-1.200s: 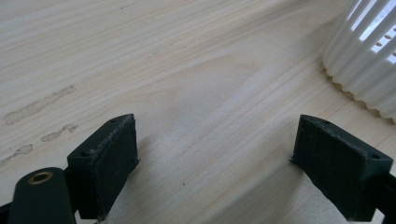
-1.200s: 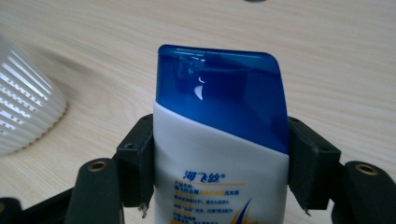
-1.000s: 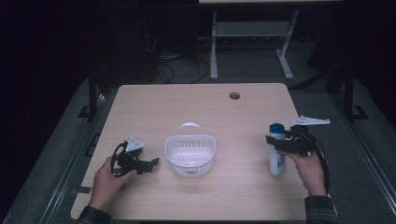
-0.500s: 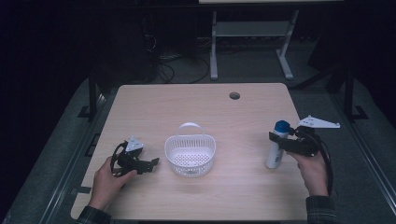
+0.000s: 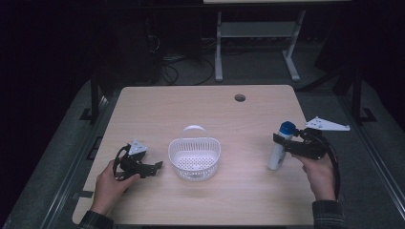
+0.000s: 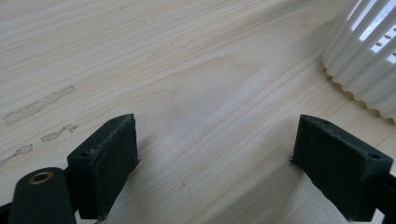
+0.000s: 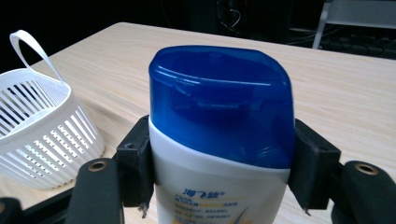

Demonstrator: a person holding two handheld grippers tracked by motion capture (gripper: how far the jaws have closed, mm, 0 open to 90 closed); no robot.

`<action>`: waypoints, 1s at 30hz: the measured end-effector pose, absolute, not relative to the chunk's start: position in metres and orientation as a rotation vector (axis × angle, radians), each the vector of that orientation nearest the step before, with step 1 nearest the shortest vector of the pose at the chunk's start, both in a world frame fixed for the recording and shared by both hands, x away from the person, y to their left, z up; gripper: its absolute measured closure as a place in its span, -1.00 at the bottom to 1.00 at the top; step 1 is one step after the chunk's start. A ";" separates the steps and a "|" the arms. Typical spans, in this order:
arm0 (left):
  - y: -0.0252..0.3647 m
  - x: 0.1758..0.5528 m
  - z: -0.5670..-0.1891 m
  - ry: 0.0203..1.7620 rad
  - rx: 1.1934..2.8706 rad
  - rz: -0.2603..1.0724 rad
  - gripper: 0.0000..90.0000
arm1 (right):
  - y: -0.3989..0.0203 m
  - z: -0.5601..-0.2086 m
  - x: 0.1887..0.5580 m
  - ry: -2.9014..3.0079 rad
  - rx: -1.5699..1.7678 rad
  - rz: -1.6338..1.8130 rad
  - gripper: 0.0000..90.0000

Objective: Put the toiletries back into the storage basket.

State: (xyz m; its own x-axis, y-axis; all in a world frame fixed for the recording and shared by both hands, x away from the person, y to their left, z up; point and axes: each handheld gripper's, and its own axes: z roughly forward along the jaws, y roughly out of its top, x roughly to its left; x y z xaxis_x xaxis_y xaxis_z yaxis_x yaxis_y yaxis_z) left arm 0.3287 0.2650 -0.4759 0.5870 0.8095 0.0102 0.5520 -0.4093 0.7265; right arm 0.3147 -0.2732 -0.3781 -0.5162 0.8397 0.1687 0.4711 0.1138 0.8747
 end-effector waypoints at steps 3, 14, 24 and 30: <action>0.265 0.329 -0.476 1.077 2.121 0.476 -0.71 | -0.271 -0.375 0.314 2.031 1.266 1.376 -0.22; 0.265 0.329 -0.476 1.077 2.122 0.476 -0.71 | -0.263 -0.364 0.310 2.023 1.227 1.407 -0.22; 0.265 0.329 -0.476 1.077 2.123 0.475 -0.71 | -0.253 -0.355 0.307 2.025 1.194 1.417 -0.22; 0.264 0.329 -0.476 1.081 2.119 0.476 -0.71 | -0.244 -0.350 0.307 2.037 1.166 1.429 -0.22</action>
State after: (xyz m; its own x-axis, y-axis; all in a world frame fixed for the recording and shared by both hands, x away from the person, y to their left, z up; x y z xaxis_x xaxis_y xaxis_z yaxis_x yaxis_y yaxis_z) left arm 0.3288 0.2643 -0.4759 0.5837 0.8119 0.0082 0.5544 -0.4059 0.7266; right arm 0.3067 -0.2437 -0.3503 -0.5774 0.8042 0.1406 0.4058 0.1334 0.9042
